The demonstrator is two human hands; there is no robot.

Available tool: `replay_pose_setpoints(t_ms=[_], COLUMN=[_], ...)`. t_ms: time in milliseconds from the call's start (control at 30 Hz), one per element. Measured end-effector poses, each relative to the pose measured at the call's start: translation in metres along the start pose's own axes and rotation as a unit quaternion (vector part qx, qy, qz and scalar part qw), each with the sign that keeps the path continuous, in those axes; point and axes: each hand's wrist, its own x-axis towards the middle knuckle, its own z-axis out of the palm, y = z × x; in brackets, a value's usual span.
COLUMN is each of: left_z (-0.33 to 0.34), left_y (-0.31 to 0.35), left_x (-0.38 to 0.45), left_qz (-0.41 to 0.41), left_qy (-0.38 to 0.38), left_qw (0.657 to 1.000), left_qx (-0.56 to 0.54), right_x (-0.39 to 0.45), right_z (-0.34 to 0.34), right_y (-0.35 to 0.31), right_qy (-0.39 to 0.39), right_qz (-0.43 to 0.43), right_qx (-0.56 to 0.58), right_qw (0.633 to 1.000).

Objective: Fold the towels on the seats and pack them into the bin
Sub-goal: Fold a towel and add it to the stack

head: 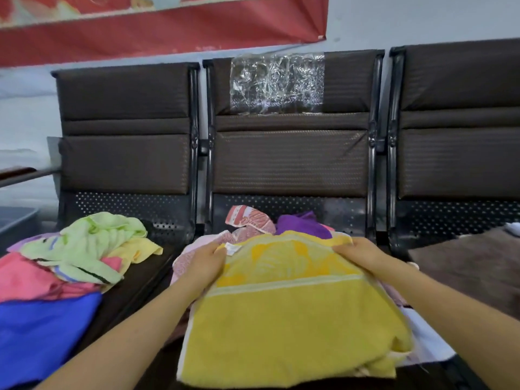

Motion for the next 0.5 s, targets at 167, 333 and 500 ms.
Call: replay_pose_setpoints(t_ms=[167, 333, 500], left_z=[0.005, 0.002, -0.010], left_y=[-0.014, -0.024, -0.016], left_x=[0.012, 0.013, -0.004], left_qz=[0.014, -0.024, -0.037], left_qy=[-0.098, -0.063, -0.051], left_qw=[0.995, 0.987, 0.964], left_qx=[-0.031, -0.144, -0.258], right_x=[0.012, 0.010, -0.004], right_z=[-0.007, -0.015, -0.019], right_y=[0.007, 0.005, 0.010], right_qy=[-0.039, -0.033, -0.025], right_qz=[0.050, 0.043, 0.024], right_qx=[0.097, 0.129, 0.121], right_qw=[0.993, 0.990, 0.992])
